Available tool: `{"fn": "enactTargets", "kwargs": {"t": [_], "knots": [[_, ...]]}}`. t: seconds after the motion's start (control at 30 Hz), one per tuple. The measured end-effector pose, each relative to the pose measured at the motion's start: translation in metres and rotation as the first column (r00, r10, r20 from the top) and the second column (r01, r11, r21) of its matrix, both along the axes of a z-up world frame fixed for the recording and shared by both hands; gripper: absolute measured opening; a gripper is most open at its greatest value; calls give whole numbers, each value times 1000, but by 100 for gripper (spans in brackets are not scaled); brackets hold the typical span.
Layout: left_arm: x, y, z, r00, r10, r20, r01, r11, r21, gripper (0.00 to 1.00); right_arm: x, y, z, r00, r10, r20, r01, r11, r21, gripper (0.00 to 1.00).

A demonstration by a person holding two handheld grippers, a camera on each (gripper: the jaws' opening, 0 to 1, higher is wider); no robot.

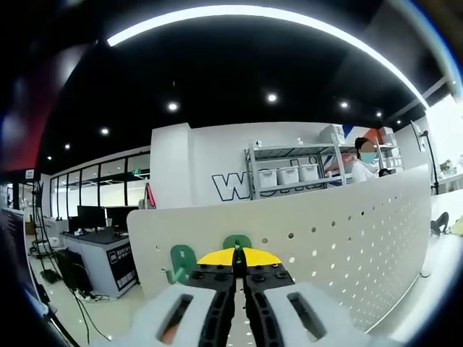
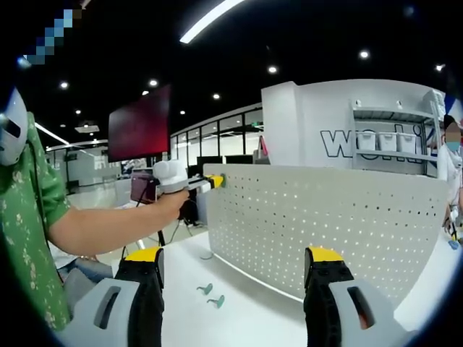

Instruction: Insert the hook assembly into the mounting plate slot until the hook locks in place.

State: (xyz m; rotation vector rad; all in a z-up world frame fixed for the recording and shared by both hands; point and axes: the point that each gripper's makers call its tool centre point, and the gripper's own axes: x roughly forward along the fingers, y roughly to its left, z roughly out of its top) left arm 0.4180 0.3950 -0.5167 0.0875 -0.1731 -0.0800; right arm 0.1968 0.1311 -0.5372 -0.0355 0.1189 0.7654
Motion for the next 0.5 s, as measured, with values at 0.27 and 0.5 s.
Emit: {"fn": "enactTargets", "kwargs": {"t": [0.27, 0.5], "knots": [[2, 1, -1, 1000, 1, -1, -1, 1000, 1, 2, 0, 0, 1, 1000, 2, -1, -2, 1000, -3, 81], [2, 1, -1, 1000, 1, 10, -1, 1000, -6, 2, -1, 0, 1, 1000, 2, -4, -2, 1000, -9, 81]]}}
